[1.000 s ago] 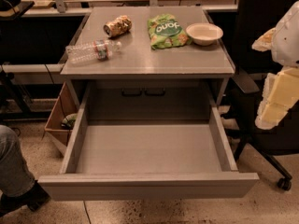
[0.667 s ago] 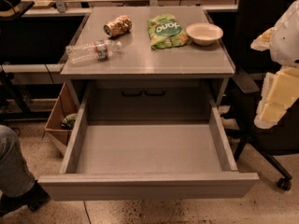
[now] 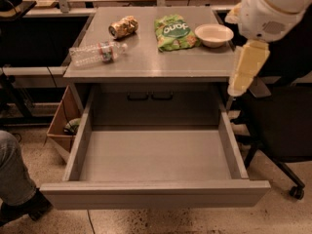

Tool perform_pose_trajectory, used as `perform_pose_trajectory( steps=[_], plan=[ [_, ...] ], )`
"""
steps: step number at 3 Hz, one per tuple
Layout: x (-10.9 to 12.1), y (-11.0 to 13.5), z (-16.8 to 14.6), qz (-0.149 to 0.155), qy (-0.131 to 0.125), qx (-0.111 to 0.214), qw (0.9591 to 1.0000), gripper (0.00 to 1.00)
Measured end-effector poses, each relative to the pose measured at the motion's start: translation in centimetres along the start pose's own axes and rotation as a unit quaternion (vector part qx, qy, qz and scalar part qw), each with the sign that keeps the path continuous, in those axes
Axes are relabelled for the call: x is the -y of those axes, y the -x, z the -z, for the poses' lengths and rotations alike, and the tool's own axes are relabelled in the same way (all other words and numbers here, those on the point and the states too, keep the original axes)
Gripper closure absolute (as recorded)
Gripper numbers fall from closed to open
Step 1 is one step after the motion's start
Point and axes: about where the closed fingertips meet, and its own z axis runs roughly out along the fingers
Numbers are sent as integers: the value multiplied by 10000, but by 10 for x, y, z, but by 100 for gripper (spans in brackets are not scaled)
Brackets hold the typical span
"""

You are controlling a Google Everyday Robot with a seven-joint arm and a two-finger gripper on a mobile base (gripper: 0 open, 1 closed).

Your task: Place orange can into top drawer

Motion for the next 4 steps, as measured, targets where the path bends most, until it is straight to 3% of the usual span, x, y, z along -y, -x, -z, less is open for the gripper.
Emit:
perform_pose_trajectory(
  steps=[1,2,3,4],
  plan=[
    [65,47,-27,573,-440,190,9972,0],
    [106,96,-52,1027,-651,358,9919,0],
    [106,96,-52,1027,-651,358,9919,0],
    [118,100,-59,1195,-681,128,9904,0]
  ],
)
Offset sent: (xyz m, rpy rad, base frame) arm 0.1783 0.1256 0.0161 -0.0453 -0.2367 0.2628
